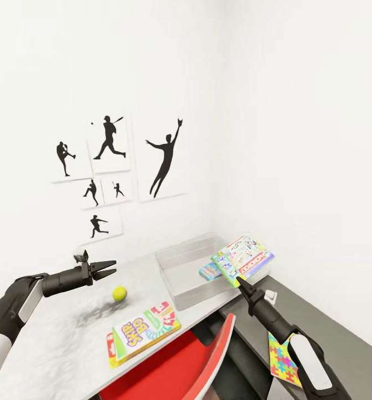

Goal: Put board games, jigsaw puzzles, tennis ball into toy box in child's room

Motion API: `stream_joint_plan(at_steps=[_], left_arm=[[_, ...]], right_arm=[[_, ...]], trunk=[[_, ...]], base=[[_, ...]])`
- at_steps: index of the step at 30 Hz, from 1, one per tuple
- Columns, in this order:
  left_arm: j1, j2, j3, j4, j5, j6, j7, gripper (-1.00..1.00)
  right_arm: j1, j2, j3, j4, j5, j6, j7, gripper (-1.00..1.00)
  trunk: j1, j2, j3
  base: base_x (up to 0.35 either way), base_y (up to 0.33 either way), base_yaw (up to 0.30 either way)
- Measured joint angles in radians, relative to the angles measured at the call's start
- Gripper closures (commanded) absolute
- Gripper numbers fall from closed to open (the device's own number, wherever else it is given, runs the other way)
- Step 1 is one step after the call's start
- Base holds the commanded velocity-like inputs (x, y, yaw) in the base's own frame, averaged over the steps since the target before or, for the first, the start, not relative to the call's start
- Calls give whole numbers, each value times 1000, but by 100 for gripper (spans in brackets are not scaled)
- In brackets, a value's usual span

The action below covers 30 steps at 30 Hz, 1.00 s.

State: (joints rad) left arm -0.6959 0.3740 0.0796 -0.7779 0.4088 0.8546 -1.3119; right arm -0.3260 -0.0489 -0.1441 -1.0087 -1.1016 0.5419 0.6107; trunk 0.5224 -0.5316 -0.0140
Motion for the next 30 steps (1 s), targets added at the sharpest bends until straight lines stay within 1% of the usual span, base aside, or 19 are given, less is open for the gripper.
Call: stream_joint_plan(at_steps=[9, 18, 30], left_arm=[[0, 0, 0, 0, 1, 0, 0, -100], [0, 0, 0, 0, 1, 0, 0, -100], [0, 0, 0, 0, 1, 0, 0, -100]], right_arm=[[0, 0, 2, 0, 1, 1, 0, 100], [0, 0, 3, 1, 2, 1, -2, 100], [0, 0, 1, -3, -1, 1, 0, 100]], trunk=[[0, 0, -3], [0, 1, -15], [0, 1, -31]], base=[[34, 48, -4], [112, 2, 0], [63, 0, 0]])
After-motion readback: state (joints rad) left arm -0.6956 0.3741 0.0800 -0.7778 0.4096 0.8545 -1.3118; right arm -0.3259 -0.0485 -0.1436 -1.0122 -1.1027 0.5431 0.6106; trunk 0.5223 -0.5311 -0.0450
